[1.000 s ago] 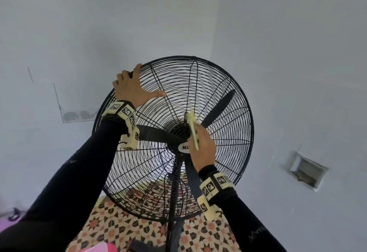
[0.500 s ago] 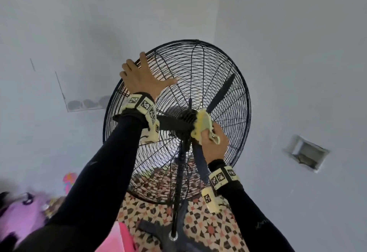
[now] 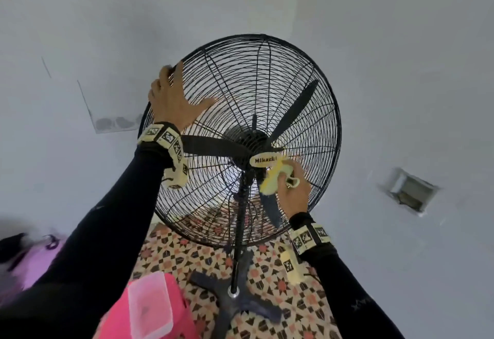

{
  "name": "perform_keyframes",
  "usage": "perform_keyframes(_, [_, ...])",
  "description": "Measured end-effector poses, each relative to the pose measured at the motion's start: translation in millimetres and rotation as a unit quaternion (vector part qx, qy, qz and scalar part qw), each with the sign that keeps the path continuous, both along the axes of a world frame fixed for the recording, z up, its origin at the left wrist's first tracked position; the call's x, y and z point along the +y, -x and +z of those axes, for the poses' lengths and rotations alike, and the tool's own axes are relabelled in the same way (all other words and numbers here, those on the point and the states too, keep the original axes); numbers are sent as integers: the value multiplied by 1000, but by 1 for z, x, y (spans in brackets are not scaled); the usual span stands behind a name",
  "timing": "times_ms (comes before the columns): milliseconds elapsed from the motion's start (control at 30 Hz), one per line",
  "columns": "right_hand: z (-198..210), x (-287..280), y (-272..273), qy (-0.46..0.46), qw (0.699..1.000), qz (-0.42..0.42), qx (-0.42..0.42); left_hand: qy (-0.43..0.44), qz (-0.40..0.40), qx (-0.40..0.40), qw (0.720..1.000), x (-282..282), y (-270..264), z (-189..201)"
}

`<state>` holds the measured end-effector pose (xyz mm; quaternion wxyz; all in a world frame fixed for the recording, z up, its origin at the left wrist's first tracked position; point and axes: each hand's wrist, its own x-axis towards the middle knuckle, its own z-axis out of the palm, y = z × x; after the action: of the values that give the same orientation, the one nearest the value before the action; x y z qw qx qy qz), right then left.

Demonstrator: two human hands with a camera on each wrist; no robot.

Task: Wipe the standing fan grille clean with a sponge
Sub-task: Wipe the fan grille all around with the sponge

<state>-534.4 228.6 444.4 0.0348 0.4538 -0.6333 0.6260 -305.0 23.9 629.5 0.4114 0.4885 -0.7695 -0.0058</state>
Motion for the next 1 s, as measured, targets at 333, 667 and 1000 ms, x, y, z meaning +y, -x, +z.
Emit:
perform_keyframes(333, [-25, 14, -68, -69, 994, 75, -50, -149, -24, 209, 966, 43, -82, -150])
perform_keyframes(667, [-121, 42, -209, -219, 927, 291, -87, -613, -169, 435, 637, 179, -161, -311])
perform_keyframes(1000, [-241, 10, -324, -422, 824, 228, -303, -616, -91, 336, 707, 139, -266, -420])
